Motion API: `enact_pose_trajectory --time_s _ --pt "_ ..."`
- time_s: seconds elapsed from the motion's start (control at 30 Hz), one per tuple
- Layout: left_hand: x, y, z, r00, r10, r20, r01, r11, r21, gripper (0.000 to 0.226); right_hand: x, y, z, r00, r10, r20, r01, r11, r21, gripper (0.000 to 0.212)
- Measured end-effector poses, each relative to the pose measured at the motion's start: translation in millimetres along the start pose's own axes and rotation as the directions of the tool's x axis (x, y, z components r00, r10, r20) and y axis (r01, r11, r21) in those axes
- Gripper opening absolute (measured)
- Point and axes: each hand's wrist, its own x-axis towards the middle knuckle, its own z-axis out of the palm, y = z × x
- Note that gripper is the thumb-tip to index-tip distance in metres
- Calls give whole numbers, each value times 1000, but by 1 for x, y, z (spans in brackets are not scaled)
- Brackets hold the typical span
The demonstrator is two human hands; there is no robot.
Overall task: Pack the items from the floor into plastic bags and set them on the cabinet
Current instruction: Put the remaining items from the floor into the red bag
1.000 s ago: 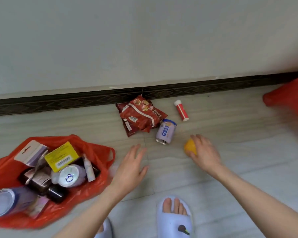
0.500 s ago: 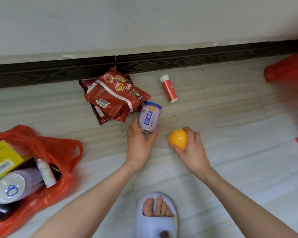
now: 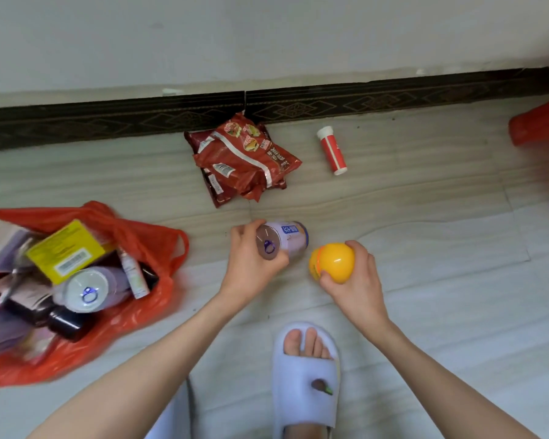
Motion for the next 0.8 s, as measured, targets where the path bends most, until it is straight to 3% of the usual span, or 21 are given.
enact_pose_trajectory --time_s 0.27,0.37,0.47,0.6,0.8 --pt "-67 -12 -132 990 19 -138 6 985 172 56 -28 -97 20 973 -196 122 190 980 61 67" --pt "-98 -15 -184 973 -2 -231 47 981 189 67 -45 -141 37 936 -300 183 281 952 122 67" --pt "-128 -26 -228 926 -65 -371 137 976 171 74 -62 -175 57 868 -411 277 384 911 149 65" --pt "-149 -49 -277 868 -82 -490 202 959 197 60 -77 -216 81 714 -538 448 544 829 129 65" --pt "-128 -62 -320 786 -116 -607 295 934 204 60 -74 -268 112 533 -549 644 692 721 43 71"
